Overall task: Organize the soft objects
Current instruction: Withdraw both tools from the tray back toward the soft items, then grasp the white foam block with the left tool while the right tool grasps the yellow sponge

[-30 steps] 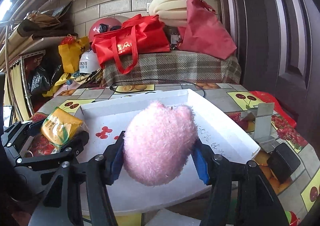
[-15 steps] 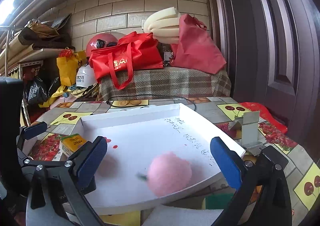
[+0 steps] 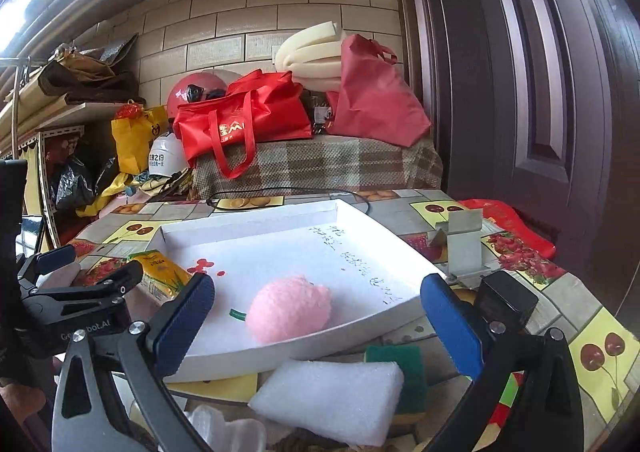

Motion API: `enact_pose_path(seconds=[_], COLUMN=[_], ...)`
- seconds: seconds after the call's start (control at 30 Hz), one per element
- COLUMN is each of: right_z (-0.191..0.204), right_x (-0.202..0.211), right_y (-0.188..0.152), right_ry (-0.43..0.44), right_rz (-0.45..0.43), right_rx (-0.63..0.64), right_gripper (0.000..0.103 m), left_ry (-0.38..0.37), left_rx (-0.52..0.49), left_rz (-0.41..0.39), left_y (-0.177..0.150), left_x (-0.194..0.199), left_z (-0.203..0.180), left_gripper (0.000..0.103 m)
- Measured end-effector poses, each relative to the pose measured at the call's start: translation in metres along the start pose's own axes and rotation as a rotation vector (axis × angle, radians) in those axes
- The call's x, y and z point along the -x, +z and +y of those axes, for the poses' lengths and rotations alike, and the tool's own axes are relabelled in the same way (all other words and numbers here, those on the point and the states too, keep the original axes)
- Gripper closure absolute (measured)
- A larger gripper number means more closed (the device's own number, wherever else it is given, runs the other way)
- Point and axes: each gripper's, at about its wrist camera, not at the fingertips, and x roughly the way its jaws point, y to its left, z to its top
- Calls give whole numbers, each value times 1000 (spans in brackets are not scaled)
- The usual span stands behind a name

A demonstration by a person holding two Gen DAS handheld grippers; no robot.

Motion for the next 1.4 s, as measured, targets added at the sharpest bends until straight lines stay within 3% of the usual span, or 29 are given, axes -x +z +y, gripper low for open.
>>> enact_pose_path(seconds=[0.37,0.57,0.73,0.87,1.0,1.13,1.23,1.3,1.37,1.4], right_z=[-43,-83,-106,-96,-62,-34,-20,-16,-16,-16], right_x=[44,63,68,64,59,46,29,24,30,34], right_y=[-15,-23,-32,-39,-46,-54,-63,-70,-69,-68], right_ry=[-35,-79,-30,43,80,-3,-71,-92,-117,-106], right_rz=[17,57,164,251,284,306,371,407,373,358], right_rx=[50,29,43,101,265,418,503,545,558,556], right_gripper=[0,0,0,0,0,0,0,7,38,39], left_ry=[-76,-183,-317,-430,-410,-376,-364,-368,-377,-383], left_rx=[-39,-144,-248,-313,-403,-432,-433,-429,-416,-405], left_rz=[34,54,165,300,304,342,368,373,362,361], left_y=[-24,-49,-70,-86,-96,-101,-102,-102,-101,-100], left_x=[37,80,102,105,111,103,96,94,96,96], left_z=[24,28,19,1,-17,-24,-26,-26,-23,-22], left_gripper=[0,0,0,0,0,0,0,2,26,36])
